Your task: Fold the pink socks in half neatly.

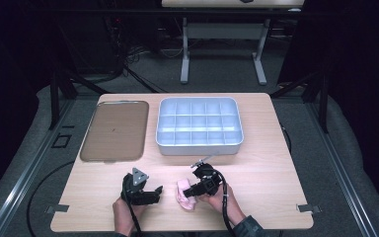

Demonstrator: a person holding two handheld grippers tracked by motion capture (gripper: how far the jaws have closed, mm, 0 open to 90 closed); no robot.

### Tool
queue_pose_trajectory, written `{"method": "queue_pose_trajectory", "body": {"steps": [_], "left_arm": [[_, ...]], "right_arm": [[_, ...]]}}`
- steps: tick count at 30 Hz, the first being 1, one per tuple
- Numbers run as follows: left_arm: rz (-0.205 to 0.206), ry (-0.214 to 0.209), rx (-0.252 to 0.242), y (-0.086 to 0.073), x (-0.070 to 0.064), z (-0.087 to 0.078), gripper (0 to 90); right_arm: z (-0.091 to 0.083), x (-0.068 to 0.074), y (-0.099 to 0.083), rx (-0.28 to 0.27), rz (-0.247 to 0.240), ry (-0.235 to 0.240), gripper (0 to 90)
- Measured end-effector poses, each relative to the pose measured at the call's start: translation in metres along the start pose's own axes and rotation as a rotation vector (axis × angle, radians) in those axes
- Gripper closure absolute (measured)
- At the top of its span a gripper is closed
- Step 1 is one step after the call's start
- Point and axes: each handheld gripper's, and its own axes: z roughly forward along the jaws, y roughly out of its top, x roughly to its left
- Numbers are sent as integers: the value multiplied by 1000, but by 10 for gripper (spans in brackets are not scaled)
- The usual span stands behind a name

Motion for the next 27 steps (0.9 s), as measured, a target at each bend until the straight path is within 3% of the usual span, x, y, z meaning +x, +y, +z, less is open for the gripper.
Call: {"method": "queue_pose_trajectory", "body": {"steps": [6, 7, 8, 9, 10, 15, 27], "left_arm": [[0, 0, -1, 0, 0, 0, 143], [0, 0, -1, 0, 0, 0, 143], [0, 0, -1, 0, 0, 0, 143], [0, 0, -1, 0, 0, 0, 143], [0, 0, -1, 0, 0, 0, 144], [1, 0, 0, 0, 0, 0, 144], [-3, 4, -2, 0, 0, 0, 144]], "right_arm": [[0, -6, 3, 16, 7, 42, 729], [-3, -5, 4, 45, -5, 33, 736], [-1, -4, 4, 13, -2, 37, 740], [-3, -3, 5, 45, -19, 30, 744], [-1, 0, 4, 12, -27, 9, 748], [-3, 7, 3, 11, -87, -38, 757], [-4, 10, -4, -57, -126, -10, 764]]}}
